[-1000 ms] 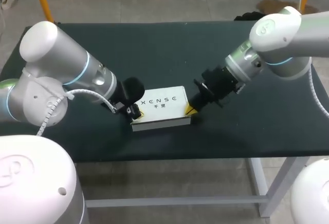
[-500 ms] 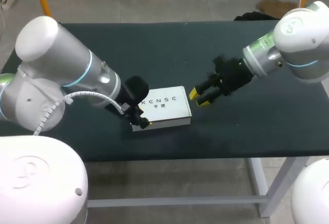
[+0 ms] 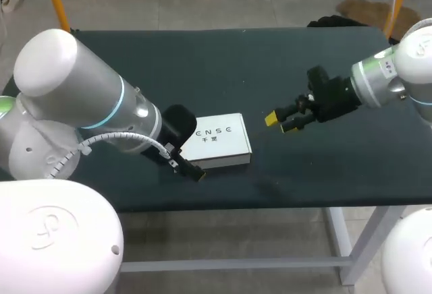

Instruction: Assemble the packaging by folding the flat box into shape, placing the metal phone stand inside, and closing the box properly

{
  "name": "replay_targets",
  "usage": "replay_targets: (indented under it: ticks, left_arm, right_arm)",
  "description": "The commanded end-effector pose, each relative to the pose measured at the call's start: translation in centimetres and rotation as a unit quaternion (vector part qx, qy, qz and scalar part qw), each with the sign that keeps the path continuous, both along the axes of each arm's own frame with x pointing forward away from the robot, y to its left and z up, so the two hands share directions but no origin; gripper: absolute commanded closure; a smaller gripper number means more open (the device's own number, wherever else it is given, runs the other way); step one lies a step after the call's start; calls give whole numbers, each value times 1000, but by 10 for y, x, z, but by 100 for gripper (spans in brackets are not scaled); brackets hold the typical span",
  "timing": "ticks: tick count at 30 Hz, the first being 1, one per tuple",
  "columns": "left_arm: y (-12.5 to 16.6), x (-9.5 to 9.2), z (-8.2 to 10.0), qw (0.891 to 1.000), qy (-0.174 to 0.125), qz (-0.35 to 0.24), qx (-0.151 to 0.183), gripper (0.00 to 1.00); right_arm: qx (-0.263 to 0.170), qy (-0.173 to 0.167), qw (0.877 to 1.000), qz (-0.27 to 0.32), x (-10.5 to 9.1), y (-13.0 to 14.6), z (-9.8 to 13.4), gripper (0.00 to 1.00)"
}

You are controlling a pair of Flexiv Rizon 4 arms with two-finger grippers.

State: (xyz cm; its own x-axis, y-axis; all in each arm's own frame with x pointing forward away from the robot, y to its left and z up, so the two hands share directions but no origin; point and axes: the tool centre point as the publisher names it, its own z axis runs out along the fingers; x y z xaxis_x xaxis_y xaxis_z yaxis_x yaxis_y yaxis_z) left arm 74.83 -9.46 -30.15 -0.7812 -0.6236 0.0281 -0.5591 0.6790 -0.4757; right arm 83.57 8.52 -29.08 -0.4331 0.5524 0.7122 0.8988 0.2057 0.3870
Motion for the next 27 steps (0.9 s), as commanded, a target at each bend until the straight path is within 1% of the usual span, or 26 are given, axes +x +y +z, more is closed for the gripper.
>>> replay_targets:
  ticks: [1, 5, 6, 7, 8, 9, 10, 11, 12, 13, 14, 15, 16, 17, 18, 20, 21, 22, 24, 26, 27]
  left_arm:
    - [-2, -2, 0, 1000, -12, 10, 13, 0]
    - [-2, -2, 0, 1000, -12, 10, 13, 0]
    - [-6, -3, -1, 1000, 0, 27, 6, 0]
    - [-11, -4, -2, 998, 2, 56, 9, 0]
    - [-14, -5, -3, 997, -1, 73, 12, 0]
    - [-19, -8, -4, 997, 7, 83, 2, 0]
    - [-22, -10, -5, 995, 6, 101, 7, 0]
    - [-24, -11, -8, 992, 5, 127, 11, 0]
    - [-27, -12, -9, 991, 11, 136, 8, 0]
    - [-29, -13, -10, 990, 16, 141, 8, 0]
    - [-32, -14, -12, 986, 21, 163, 12, 0]
    - [-33, -15, -13, 986, 24, 168, 12, 0]
    - [-35, -16, -14, 984, 36, 176, 9, 0]
    - [-36, -17, -16, 981, 41, 188, 12, 0]
    - [-38, -17, -18, 979, 44, 199, 14, 0]
    - [-41, -17, -22, 974, 55, 219, 22, 0]
    - [-42, -17, -24, 972, 59, 227, 22, 0]
    - [-44, -17, -26, 971, 68, 230, 26, 0]
    - [-48, -18, -30, 967, 75, 242, 32, 0]
    - [-53, -20, -35, 965, 92, 243, 37, 0]
    - [-55, -20, -38, 961, 102, 253, 54, 0]
  right_arm:
    - [7, -12, 1000, -14, -4, -1, 0, 0]
    - [7, -12, 1000, -14, -4, -1, 0, 0]
    - [7, -12, 1000, -14, -4, -1, 0, 0]
    - [7, -12, 1000, -14, -4, -1, 0, 0]
    - [17, -22, 1000, -2, -5, -4, -3, 0]
    - [8, -43, 999, -17, -6, -8, -8, 0]
    - [4, -60, 998, -33, -6, -12, -10, 0]
    - [16, -77, 997, -19, -6, -16, -11, 0]
    - [21, -87, 996, -19, -5, -20, -12, 0]
    - [17, -101, 994, -26, -3, -22, -12, 0]
    - [19, -125, 992, -13, -2, -28, -13, 0]
    - [25, -131, 991, -9, -1, -30, -12, 0]
    - [24, -157, 987, -9, 2, -35, -12, 0]
    - [28, -171, 985, -3, 4, -38, -13, 0]
    - [36, -179, 983, 3, 7, -41, -13, 0]
    - [29, -207, 978, 5, 12, -47, -15, 0]
    - [38, -214, 976, 10, 15, -50, -16, 0]
    - [41, -223, 974, 18, 18, -53, -17, 0]
    - [37, -242, 969, 24, 22, -58, -18, 0]
    - [34, -260, 964, 36, 26, -62, -17, 0]
    - [30, -269, 961, 55, 28, -65, -17, 0]
